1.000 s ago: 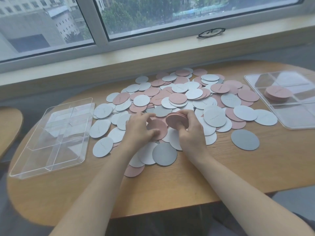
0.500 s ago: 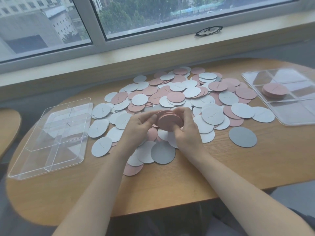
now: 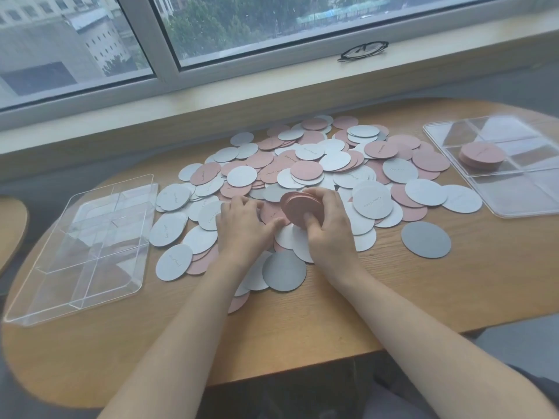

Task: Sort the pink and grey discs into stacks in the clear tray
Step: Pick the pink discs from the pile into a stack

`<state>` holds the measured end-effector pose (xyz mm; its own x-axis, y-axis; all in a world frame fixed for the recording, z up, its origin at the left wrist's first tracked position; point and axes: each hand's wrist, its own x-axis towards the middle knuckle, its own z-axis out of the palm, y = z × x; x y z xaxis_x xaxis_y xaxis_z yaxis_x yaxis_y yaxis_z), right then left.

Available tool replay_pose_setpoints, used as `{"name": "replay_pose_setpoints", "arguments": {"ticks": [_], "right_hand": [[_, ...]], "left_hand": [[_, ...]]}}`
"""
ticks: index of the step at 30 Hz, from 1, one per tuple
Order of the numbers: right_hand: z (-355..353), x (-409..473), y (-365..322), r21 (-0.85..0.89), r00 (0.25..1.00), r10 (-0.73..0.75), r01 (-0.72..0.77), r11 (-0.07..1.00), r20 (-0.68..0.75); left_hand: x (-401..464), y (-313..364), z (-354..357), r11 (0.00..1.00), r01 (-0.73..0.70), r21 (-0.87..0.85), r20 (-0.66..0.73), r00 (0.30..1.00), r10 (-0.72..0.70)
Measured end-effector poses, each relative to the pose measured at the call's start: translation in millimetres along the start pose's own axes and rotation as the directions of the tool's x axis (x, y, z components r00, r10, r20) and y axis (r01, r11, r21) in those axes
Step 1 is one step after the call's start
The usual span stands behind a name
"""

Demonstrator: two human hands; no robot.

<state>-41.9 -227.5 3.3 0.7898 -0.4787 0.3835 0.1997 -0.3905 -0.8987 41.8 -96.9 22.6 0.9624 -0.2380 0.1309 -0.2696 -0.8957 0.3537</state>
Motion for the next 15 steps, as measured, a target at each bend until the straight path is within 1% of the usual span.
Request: {"name": "replay_pose_setpoints", "arguments": {"ticks": [2, 4, 7, 11, 13, 15], "right_hand": [[0.4, 0.0, 0.6, 0.007, 1.000, 0.003, -0.003, 1.000, -0.001], [0.2, 0.3, 0.4, 0.022, 1.000, 0.005, -0.005, 1.000, -0.004], [0.0, 0.6, -0.8, 0.031, 1.000, 0.028, -0.028, 0.999, 0.005], [0.0, 0.3, -2.6, 0.014, 0.999, 0.028, -0.029, 0.999, 0.032], [0.8, 0.5, -2.6, -0.004, 0.998, 0.007, -0.007, 1.000, 0.066], [1.7, 0.4, -1.5, -0.033, 0.994, -0.028, 0.031, 0.999, 0.106]], "left_hand": [[0.5, -0.3, -2.0, 0.998, 0.007, -0.068, -0.003, 1.000, -0.007], [-1.5, -3.3, -6.0, 0.981, 0.006, -0.194, -0.038, 0.999, -0.014], [-8.9, -6.5, -16.1, 0.894, 0.026, -0.446, -0.079, 0.995, -0.068], [-19.8, -14.7, -29.3, 0.839, -0.010, -0.544, -0.199, 0.973, -0.118], [-24.8, -18.0, -31.8, 0.794, -0.034, -0.607, -0.208, 0.971, -0.117], [-27.1, -19.0, -29.5, 0.711, -0.061, -0.701, -0.163, 0.984, -0.077]]}}
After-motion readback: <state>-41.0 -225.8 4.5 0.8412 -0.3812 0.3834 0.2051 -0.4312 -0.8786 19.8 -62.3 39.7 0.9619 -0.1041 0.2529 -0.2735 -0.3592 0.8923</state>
